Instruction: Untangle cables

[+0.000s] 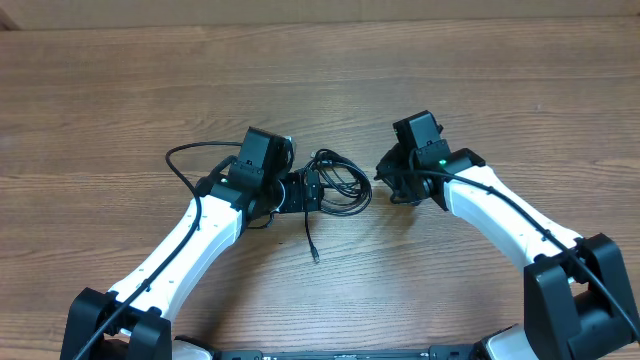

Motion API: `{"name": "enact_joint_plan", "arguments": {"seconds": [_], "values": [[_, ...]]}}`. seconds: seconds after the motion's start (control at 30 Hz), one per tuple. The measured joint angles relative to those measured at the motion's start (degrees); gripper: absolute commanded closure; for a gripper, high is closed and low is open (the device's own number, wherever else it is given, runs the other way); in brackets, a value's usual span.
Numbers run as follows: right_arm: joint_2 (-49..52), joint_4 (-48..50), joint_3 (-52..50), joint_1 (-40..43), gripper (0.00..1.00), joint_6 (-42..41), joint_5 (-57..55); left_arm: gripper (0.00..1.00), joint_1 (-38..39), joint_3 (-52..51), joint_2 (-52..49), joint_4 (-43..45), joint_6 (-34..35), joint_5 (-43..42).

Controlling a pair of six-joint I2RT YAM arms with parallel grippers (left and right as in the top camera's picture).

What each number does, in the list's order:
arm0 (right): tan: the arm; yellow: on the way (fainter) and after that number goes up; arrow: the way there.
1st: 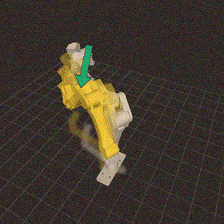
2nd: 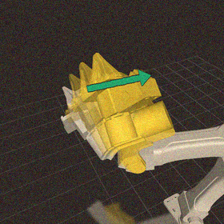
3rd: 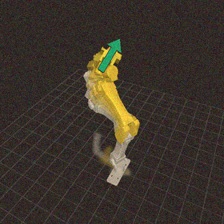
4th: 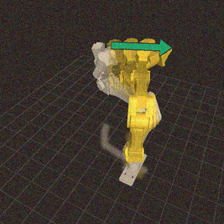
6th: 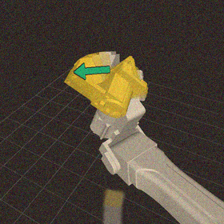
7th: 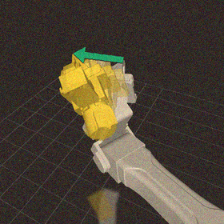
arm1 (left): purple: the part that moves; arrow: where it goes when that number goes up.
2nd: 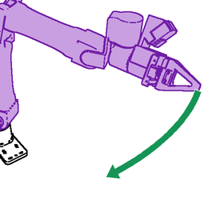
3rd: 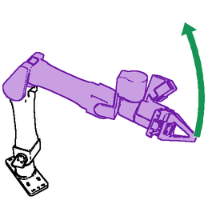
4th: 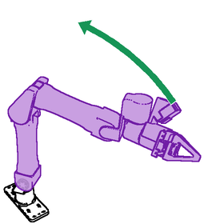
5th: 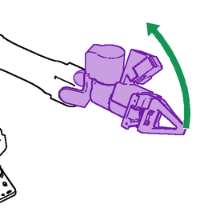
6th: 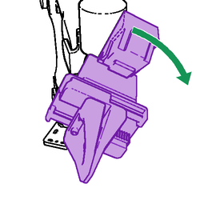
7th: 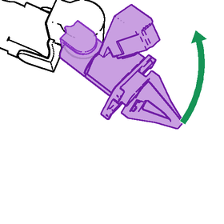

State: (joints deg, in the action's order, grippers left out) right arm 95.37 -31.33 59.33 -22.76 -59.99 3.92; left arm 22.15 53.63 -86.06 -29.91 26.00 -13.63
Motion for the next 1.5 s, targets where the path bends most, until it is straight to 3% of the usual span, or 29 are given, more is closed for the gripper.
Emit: {"name": "enact_joint_plan", "arguments": {"seconds": [0.47, 0.63, 0.73, 0.93, 1.0, 1.07, 1.1, 1.13, 1.3, 1.5], "values": [[5.4, 8.5, 0.0, -10.1, 0.81, -1.1, 0.8, 0.01, 0.0, 0.0, 0.0, 0.2, 0.0, 0.0], [8.1, 8.6, 0.0, -14.1, 0.93, -2.1, 2.4, 0.00, 0.0, 0.0, 0.0, 0.0, 0.0, 1.2], [8.1, 8.8, 0.0, -15.6, 0.94, -2.6, 4.6, 0.01, -0.1, 0.0, 0.0, -0.7, 0.0, 2.5], [8.1, 8.8, 0.0, -16.0, 0.93, -2.7, 10.1, 0.01, -1.9, 0.0, 0.0, -2.8, 1.4, 4.9], [8.1, 8.8, 0.0, -16.1, 0.85, -1.8, 12.0, 0.01, -2.8, 0.0, -0.1, -3.2, 2.0, 5.4], [8.1, 8.8, 0.0, -16.1, 0.84, -0.2, 13.7, 0.01, -3.5, 0.0, -0.1, -3.5, 2.4, 5.8], [8.1, 8.7, 0.0, -16.1, 0.85, 0.5, 14.5, 0.01, -3.8, 0.0, -0.1, -3.6, 2.6, 5.9], [8.1, 8.8, 0.0, -16.1, 0.95, 0.9, 15.0, 0.00, -4.0, 0.0, -0.1, -3.7, 2.7, 6.0], [8.1, 8.9, 0.0, -16.2, 0.96, 4.7, 18.5, 0.01, -3.9, 0.0, -0.1, -3.8, 2.8, 6.2], [8.1, 9.2, 0.0, -13.3, 0.86, 9.0, 24.2, 0.00, -3.9, 0.0, -0.1, -3.9, 2.8, 6.2]]}}
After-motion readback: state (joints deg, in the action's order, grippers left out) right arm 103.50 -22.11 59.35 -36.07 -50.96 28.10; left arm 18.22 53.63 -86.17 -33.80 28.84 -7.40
